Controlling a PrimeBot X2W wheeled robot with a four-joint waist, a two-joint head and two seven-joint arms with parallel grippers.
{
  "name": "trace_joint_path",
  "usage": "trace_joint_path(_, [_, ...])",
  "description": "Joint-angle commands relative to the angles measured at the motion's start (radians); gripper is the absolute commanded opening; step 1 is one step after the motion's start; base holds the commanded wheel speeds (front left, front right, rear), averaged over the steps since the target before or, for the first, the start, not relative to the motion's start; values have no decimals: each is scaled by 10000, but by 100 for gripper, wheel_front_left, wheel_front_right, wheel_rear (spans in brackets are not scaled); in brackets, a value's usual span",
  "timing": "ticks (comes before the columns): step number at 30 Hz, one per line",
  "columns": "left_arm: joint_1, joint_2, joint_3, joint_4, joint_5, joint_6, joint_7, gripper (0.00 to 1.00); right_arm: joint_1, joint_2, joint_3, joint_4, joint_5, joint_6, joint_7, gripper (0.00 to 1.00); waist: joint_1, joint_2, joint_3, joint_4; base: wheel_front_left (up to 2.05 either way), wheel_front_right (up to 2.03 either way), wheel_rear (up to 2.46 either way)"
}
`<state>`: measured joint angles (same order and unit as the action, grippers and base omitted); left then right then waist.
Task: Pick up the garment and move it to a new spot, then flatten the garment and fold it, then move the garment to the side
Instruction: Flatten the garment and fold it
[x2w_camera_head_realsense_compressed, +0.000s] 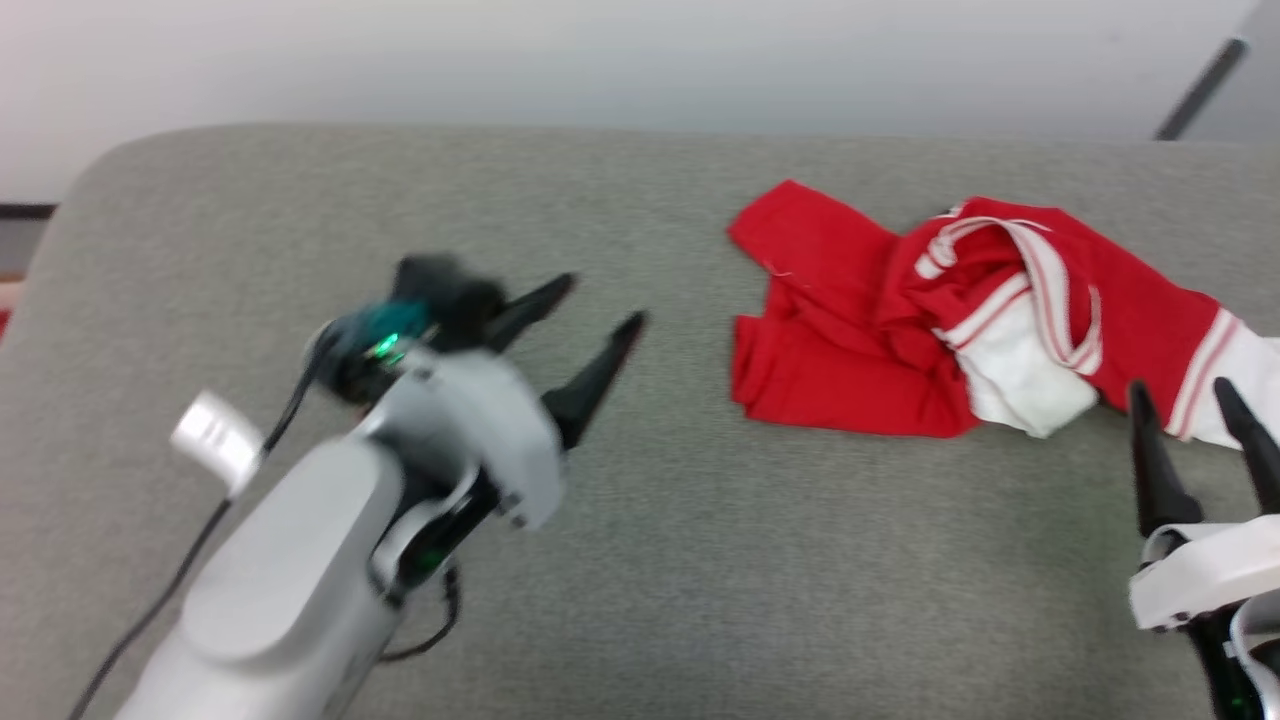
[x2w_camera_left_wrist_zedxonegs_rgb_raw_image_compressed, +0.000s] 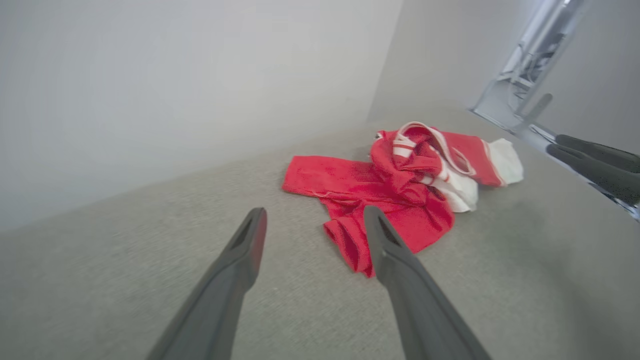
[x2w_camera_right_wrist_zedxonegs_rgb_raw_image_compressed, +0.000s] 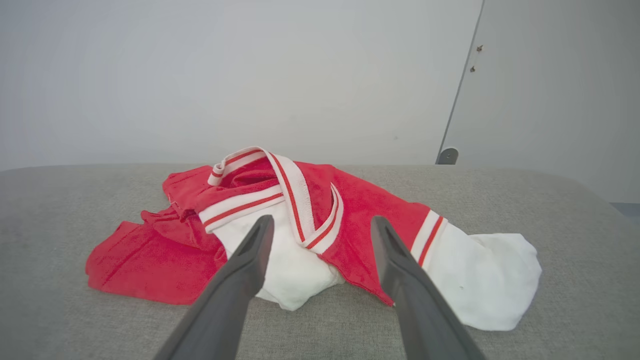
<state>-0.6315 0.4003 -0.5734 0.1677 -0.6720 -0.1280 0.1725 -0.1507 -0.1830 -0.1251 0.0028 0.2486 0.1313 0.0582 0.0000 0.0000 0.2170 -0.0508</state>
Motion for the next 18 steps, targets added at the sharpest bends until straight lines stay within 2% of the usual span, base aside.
trace_joint_path(1, [-338,-62,-221,74,-297,-40,273,100,136,101,89,-117,163,-10,-13,100,0,0,-39,-446,0,0,0])
trace_joint_path(4, [-1227,-356,-1096,574,-1537,-40,1455,100,350,231,98,-434,211,-10,63,100,0,0,79,-697,0,0,0])
trace_joint_path(9, [-2753,-908,-2300,1722,-2973,-40,3058,100,461,411,-114,-944,36,-10,44,100,0,0,541,-1205,0,0,0])
trace_joint_path(15, [-3799,-1842,-2709,3178,-4594,-40,4471,100,272,701,-148,-1141,13,-10,-168,100,0,0,1115,-1869,0,0,0])
trace_joint_path(18, [-4120,-2163,-2815,3726,-4984,-40,4855,100,174,823,-82,-1100,35,-10,-285,100,0,0,1368,-2154,0,0,0])
